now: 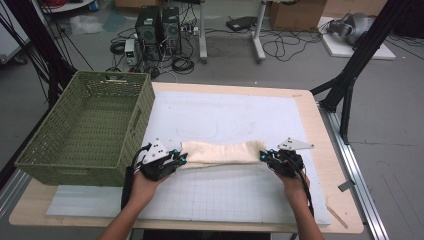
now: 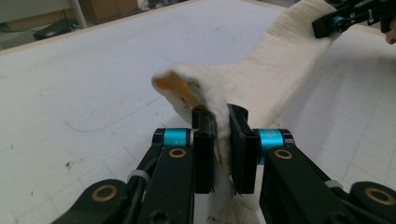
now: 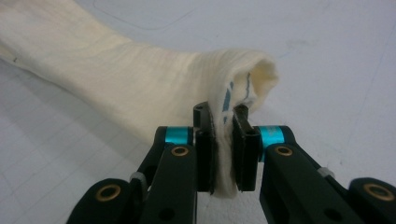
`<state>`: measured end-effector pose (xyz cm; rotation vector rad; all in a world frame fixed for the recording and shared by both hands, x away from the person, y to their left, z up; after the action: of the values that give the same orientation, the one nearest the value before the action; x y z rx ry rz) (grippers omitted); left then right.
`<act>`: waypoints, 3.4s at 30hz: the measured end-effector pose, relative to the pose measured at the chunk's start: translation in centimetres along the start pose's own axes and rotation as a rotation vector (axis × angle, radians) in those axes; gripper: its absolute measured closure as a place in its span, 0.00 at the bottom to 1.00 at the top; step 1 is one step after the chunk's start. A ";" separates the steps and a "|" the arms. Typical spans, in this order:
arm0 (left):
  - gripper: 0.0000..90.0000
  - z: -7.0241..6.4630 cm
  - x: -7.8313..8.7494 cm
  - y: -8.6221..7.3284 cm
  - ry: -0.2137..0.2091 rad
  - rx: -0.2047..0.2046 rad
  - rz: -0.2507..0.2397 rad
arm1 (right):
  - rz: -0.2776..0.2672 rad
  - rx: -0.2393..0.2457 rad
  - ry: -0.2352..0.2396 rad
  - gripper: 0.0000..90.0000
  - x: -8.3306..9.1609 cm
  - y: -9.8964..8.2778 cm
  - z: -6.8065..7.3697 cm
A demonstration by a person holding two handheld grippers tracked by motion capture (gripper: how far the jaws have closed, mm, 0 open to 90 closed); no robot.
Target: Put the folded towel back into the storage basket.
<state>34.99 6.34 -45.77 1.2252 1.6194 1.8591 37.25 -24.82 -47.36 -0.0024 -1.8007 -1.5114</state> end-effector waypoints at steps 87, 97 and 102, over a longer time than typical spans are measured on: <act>0.91 4.5 14.9 8.9 0.276 -0.082 -0.256 | -0.284 0.165 0.077 0.90 -8.0 24.3 7.1; 0.91 5.8 17.3 8.0 0.331 -0.060 -0.253 | -0.284 0.187 0.109 0.90 -10.5 26.6 9.9; 0.91 6.5 18.9 7.7 0.366 -0.040 -0.271 | -0.293 0.213 0.130 0.90 -11.5 28.2 11.8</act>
<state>31.81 22.61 -32.13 0.6320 1.8147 2.0055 51.83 -1.32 -30.00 0.4718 -1.9074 -1.4688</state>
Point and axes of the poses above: each handheld gripper's, and its own axes: x roughly backward along the jaws, y roughly out of its top, z roughly to its left, the point moved 8 cm from there along -x, roughly forward along the jaws, and after that the axes turned 5 degrees about -y, right-handed, at the moved point
